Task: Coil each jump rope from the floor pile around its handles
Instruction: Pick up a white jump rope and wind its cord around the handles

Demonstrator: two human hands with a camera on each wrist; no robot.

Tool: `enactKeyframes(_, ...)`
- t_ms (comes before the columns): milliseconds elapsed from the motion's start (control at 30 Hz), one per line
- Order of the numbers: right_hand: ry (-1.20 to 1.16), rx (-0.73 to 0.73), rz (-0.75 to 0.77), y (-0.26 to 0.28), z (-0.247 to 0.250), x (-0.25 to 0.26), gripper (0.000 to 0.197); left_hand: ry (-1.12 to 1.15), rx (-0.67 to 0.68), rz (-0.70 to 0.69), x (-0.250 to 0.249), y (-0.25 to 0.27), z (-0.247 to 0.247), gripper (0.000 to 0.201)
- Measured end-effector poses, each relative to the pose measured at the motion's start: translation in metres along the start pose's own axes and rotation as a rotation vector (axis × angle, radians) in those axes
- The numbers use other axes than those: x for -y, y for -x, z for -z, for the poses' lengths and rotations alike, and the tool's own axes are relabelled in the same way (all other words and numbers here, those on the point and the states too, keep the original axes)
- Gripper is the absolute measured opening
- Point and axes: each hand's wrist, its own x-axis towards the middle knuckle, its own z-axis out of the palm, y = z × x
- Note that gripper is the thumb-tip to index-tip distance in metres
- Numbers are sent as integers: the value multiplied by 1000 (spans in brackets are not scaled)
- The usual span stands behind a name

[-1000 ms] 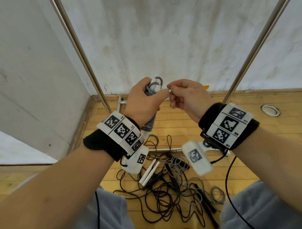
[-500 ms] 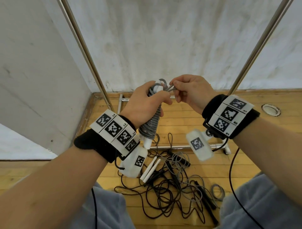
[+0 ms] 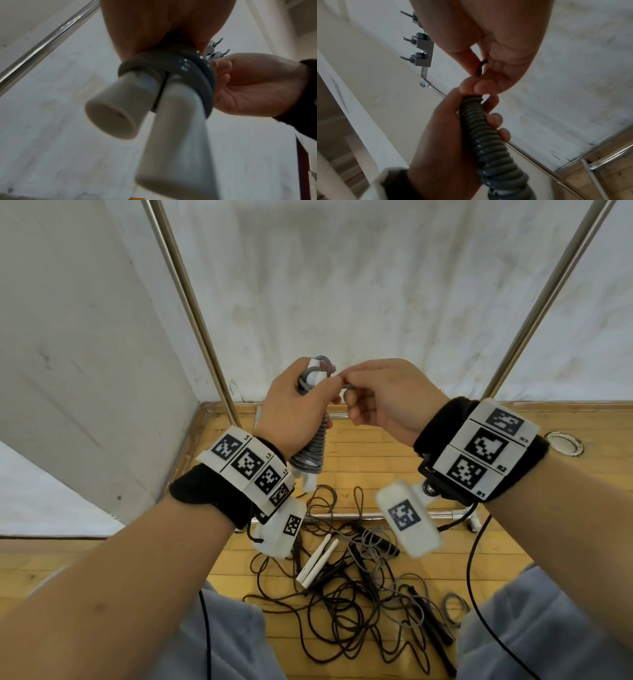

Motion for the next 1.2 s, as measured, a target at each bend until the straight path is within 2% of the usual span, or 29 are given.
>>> enactKeyframes(133,-11,-124,62,4,2,10,20,4,32,-25,-17,6,-6,13)
enactKeyframes(267,92,-217,140,8,9,25,23,-30,66,-42,-36,14,-15,10)
enactKeyframes(433,241,-249,229,21,14,46,24,-21,124,-74,-58,28,-19,11)
enactKeyframes(700,356,-261,322,44,12,87,23,-86,200,-133,-103,44,-9,12)
enactKeyframes(867,429,-219,447,59,1,117,17,-92,105,-182,-123,50,4,27)
enactKeyframes(967,394,-164,505,66,-7,137,11,-82,32,-214,-136,49,15,25)
enactKeyframes(1133,378,-224,643,68,-27,173,6,-91,-52,-270,-173,40,33,31)
enactKeyframes(1200,394,-229,678,66,-36,185,5,-83,-92,-289,-188,33,39,25)
